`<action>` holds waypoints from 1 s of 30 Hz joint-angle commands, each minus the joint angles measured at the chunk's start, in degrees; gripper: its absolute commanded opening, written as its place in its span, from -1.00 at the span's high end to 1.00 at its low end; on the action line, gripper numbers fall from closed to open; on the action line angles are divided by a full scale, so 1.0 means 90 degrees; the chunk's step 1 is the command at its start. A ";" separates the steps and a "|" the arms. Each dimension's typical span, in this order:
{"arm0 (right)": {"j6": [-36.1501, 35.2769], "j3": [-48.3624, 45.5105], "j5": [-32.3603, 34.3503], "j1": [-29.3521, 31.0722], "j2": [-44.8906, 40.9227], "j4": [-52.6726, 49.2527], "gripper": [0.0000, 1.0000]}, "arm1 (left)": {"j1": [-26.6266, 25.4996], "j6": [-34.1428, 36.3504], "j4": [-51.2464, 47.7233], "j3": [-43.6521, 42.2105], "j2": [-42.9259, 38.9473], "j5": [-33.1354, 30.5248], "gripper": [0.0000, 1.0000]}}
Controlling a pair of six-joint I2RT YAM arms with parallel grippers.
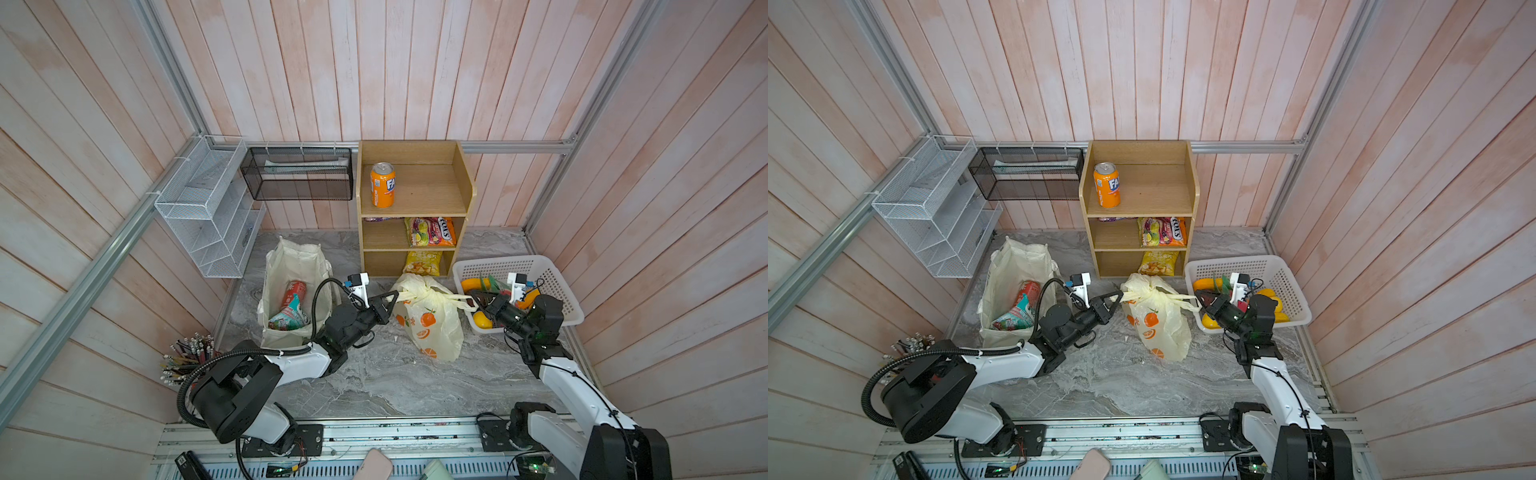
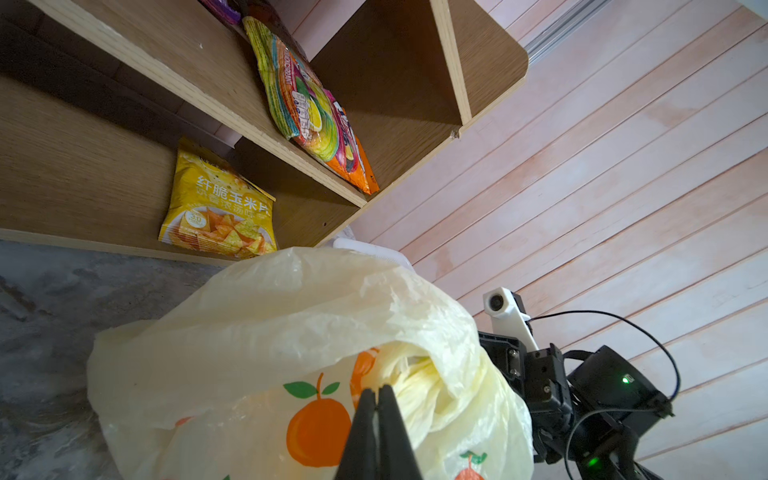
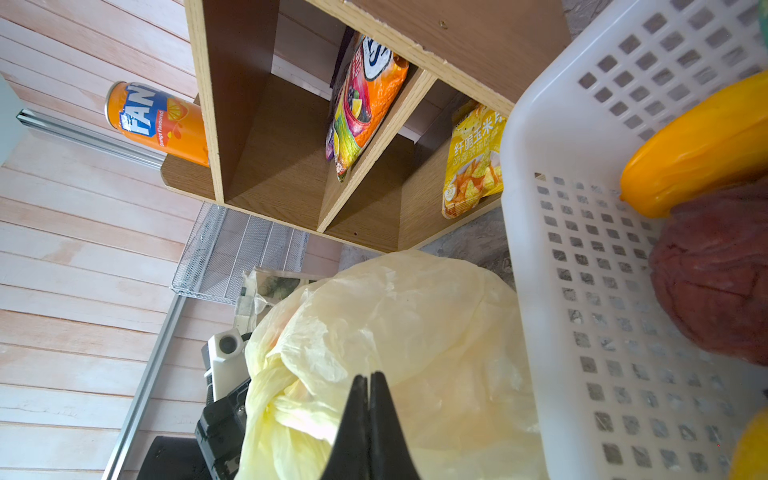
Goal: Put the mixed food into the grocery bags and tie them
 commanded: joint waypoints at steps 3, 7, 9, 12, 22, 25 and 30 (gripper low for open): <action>0.0172 0.0147 0.0702 -0.0011 -0.0070 0.0127 1.00 | -0.0016 0.0629 -0.0558 0.0469 -0.0526 -0.0164 1.00; 0.0352 0.0097 0.0923 -0.0376 0.0073 0.0123 1.00 | 0.0245 0.0867 -0.1200 0.0564 -0.0794 -0.0136 1.00; 0.0465 -0.0036 0.0959 -0.0613 0.0141 0.0170 1.00 | 0.0518 0.0824 -0.1136 0.0339 -0.0810 -0.0003 1.00; 0.0531 -0.0283 0.1087 -0.0889 0.0173 0.0193 1.00 | 0.0816 0.0722 -0.0999 -0.0030 -0.0745 0.0180 1.00; 0.0495 -0.0891 0.1342 -0.1324 -0.0085 -0.0011 1.00 | 0.0897 0.0820 -0.0889 -0.0415 -0.0808 0.0222 1.00; 0.0447 -0.0954 0.1310 -0.1436 -0.0072 -0.0039 1.00 | 0.0940 0.0826 -0.0940 -0.0442 -0.0859 0.0260 1.00; 0.0460 -0.1019 0.1381 -0.1480 -0.0053 -0.0051 1.00 | 0.0964 0.0836 -0.0950 -0.0494 -0.0869 0.0263 1.00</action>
